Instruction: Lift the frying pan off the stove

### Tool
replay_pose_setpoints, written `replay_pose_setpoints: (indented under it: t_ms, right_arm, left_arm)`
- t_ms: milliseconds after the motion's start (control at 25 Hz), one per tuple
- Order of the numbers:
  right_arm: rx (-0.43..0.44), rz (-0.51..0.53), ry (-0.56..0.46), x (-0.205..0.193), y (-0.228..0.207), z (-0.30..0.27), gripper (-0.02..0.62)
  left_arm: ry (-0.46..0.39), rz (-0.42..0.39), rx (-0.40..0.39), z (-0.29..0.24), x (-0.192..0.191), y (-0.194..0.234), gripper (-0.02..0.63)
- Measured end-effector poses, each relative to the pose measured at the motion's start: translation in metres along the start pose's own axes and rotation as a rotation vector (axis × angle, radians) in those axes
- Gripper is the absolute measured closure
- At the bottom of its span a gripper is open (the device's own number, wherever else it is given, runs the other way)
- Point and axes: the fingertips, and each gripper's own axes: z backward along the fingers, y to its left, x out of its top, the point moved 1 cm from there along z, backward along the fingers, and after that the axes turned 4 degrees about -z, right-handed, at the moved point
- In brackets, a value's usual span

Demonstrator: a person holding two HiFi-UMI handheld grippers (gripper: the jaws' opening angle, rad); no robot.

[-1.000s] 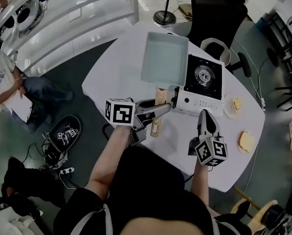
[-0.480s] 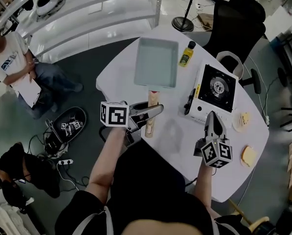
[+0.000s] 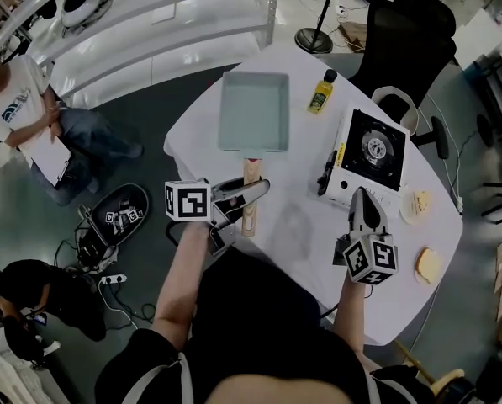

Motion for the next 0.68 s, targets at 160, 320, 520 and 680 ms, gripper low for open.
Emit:
replay_pose_setpoints:
  t_ms: [160, 320, 520, 680]
  right_arm:
    - [-0.002, 0.01, 0.005, 0.0009, -0.0015, 0.0018, 0.594]
    - [-0.006, 0.017, 0.009, 0.0004, -0.0027, 0.0044, 0.594]
    - [-0.01, 0.023, 0.015, 0.0011, -0.002, 0.0074, 0.594]
    - [-0.01, 0.024, 0.018, -0.0008, 0.0, 0.0098, 0.594]
  left_arm:
    - [-0.011, 0.008, 0.001, -0.0004, 0.0006, 0.002, 0.407]
    - [-0.01, 0.01, 0.002, -0.0004, -0.0003, 0.0032, 0.407]
    - [-0.001, 0.0, 0.002, 0.0, -0.0006, 0.0007, 0.407]
    - [0.002, 0.008, 0.004, 0.002, -0.0035, 0.0, 0.407]
